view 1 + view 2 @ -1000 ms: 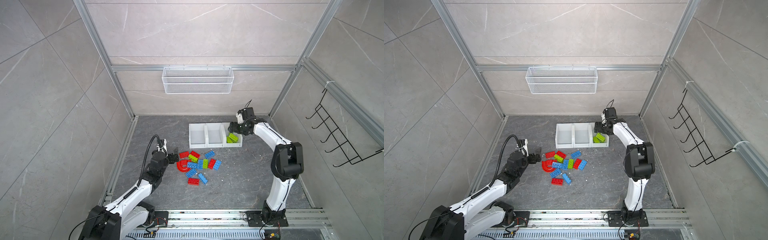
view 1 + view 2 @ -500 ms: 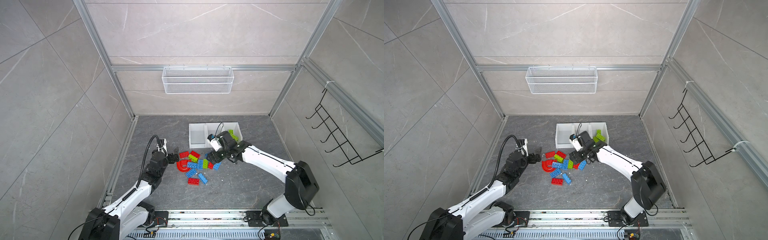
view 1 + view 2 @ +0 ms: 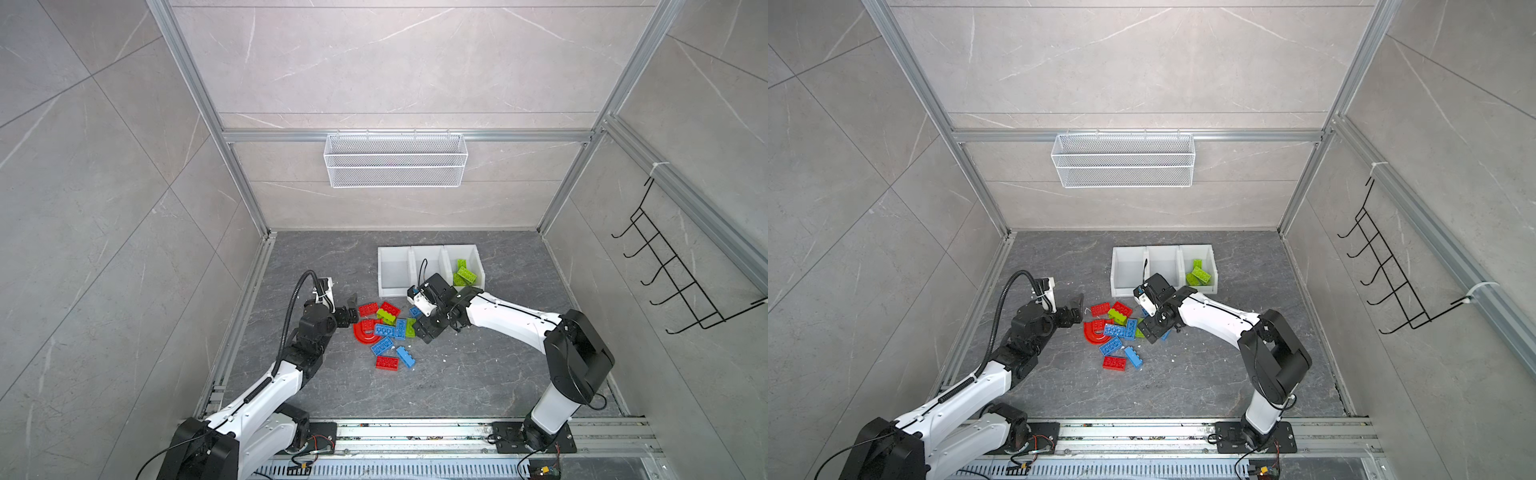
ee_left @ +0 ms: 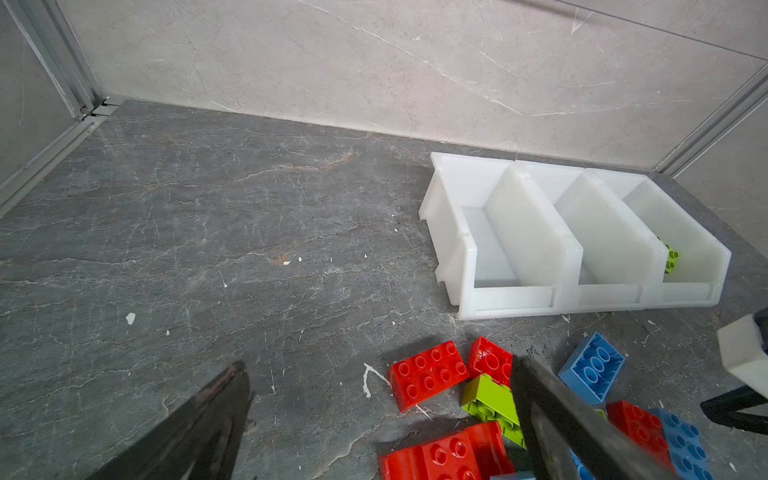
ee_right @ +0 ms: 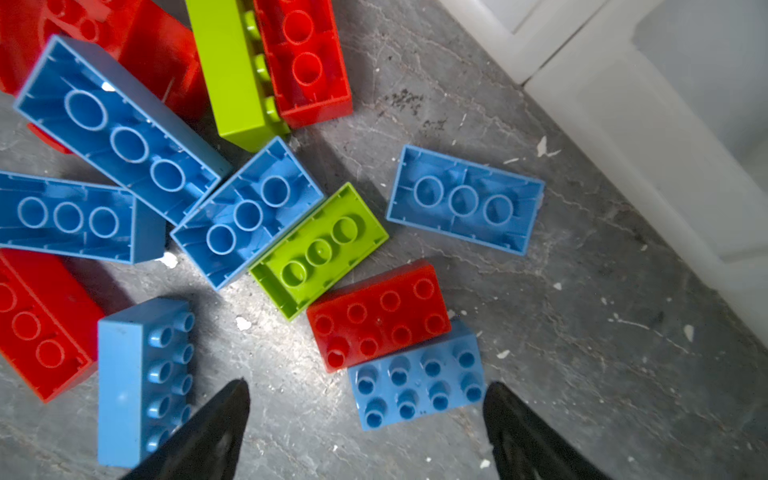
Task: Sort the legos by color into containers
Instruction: 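Move the right gripper back over the brick pile toward a blue brick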
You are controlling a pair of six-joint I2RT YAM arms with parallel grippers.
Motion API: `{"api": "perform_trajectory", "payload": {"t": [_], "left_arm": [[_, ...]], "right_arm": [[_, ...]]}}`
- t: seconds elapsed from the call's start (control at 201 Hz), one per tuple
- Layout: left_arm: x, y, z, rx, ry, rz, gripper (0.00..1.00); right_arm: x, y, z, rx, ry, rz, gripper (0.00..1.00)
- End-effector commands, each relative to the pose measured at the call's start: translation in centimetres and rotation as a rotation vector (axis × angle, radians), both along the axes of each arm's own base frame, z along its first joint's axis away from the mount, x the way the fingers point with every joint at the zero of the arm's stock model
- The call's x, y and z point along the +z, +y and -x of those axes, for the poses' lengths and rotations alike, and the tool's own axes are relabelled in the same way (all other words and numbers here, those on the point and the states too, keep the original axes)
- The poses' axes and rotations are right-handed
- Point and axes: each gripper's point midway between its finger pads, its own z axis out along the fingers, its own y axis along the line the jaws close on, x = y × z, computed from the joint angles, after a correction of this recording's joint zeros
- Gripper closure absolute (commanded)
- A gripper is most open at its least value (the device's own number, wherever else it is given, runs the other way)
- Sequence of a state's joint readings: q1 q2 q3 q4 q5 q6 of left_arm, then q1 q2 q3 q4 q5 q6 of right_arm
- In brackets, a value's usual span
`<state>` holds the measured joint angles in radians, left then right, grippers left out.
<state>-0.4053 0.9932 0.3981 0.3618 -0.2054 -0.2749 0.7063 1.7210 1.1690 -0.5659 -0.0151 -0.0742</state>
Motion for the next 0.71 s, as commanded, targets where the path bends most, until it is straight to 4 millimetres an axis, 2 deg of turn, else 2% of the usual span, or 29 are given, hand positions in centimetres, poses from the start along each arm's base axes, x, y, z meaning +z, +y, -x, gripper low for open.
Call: {"api": "perform_trajectory", "payload": {"t": [0.0, 0.279, 0.538, 0.702], "left_arm": [[1.6, -0.1, -0.2, 0.001, -0.036, 0.032, 0.0], [1.2, -0.1, -0.5, 0.006, -0.025, 0.017, 0.0], [1.0, -0.1, -0.5, 0.003, -0.016, 0.012, 0.0], [0.9, 0.0, -0.5, 0.012, -0.016, 0.009, 0.0]], "right_arm": [[-1.1, -1.0, 0.4, -0.039, 0.05, 0.041, 0.08], [-3.3, -2.6, -0.3, -0.136, 0.169, 0.045, 0.06], [-4.6, -2.1, -0.7, -0.174, 0.198, -0.004, 0.04], [-5.6, -3.4, -1.1, -0.226, 0.2, 0.061, 0.06]]}}
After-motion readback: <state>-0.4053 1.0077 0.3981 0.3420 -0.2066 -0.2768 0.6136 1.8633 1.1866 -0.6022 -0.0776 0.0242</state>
